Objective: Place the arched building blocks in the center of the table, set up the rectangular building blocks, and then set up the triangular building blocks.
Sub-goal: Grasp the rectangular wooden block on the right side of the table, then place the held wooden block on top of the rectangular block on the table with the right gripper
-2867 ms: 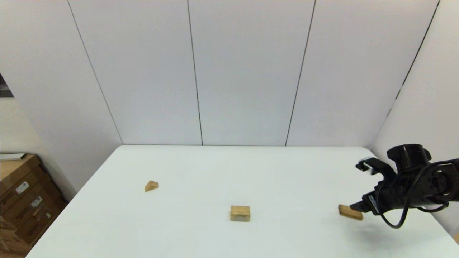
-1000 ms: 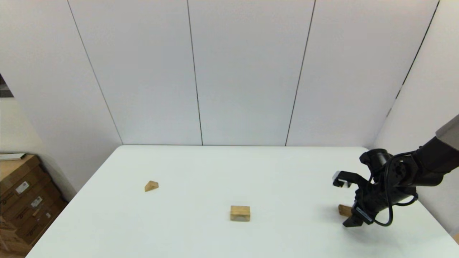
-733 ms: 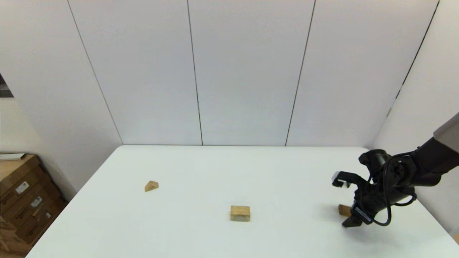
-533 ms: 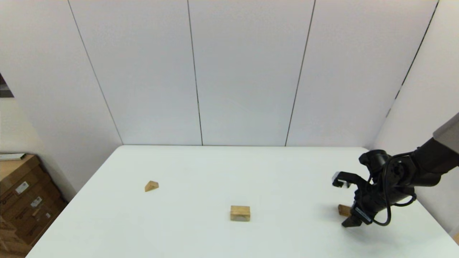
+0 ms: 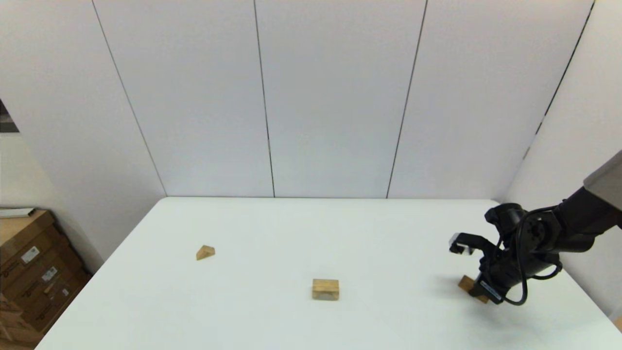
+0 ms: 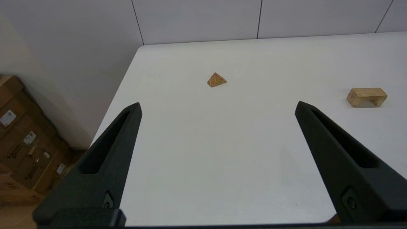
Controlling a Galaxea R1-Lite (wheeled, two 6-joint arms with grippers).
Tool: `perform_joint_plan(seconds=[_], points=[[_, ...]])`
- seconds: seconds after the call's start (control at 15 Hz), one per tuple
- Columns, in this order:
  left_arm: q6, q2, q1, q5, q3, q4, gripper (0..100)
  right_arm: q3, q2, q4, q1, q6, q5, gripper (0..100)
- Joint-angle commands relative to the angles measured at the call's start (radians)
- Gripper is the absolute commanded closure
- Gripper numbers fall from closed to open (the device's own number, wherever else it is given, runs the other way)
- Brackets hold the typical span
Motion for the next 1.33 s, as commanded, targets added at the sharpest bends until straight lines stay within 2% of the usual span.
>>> perform_joint_plan(seconds=[0.07, 0.27, 0.33, 0.47, 0.53, 0.6, 0.73, 0.87, 0.93, 1.07, 1.2, 1.33], points=[[0.000, 0.001, 0.000, 0.000, 0.000, 0.000, 0, -0.004, -0.013, 0.056, -0.001, -0.003, 0.003, 100], [0.000, 0.001, 0.000, 0.000, 0.000, 0.000, 0, 0.023, -0.088, 0.097, 0.008, -0.008, 0.014, 100], [0.000, 0.001, 0.000, 0.000, 0.000, 0.000, 0, 0.037, -0.170, 0.145, 0.043, -0.005, 0.032, 100], [0.000, 0.001, 0.000, 0.000, 0.000, 0.000, 0, 0.046, -0.312, 0.215, 0.126, 0.004, 0.112, 100], [0.000, 0.001, 0.000, 0.000, 0.000, 0.000, 0, 0.042, -0.384, 0.260, 0.201, 0.036, 0.146, 100], [0.000, 0.001, 0.000, 0.000, 0.000, 0.000, 0, 0.039, -0.424, 0.272, 0.276, 0.079, 0.155, 100], [0.000, 0.001, 0.000, 0.000, 0.000, 0.000, 0, 0.022, -0.458, 0.261, 0.422, 0.199, 0.155, 100], [0.003, 0.001, 0.000, 0.000, 0.000, 0.000, 0, -0.023, -0.444, 0.266, 0.536, 0.276, 0.155, 100], [0.002, 0.001, 0.000, -0.002, 0.000, 0.000, 0, -0.035, -0.417, 0.258, 0.589, 0.294, 0.152, 100], [0.002, 0.001, 0.000, -0.002, 0.000, 0.000, 0, -0.078, -0.345, 0.227, 0.645, 0.293, 0.144, 100], [0.002, 0.001, 0.000, -0.002, 0.000, 0.000, 0, -0.128, -0.240, 0.146, 0.674, 0.296, 0.140, 100], [0.002, 0.001, 0.000, -0.002, 0.000, 0.000, 0, -0.175, -0.144, 0.094, 0.720, 0.294, 0.095, 100]])
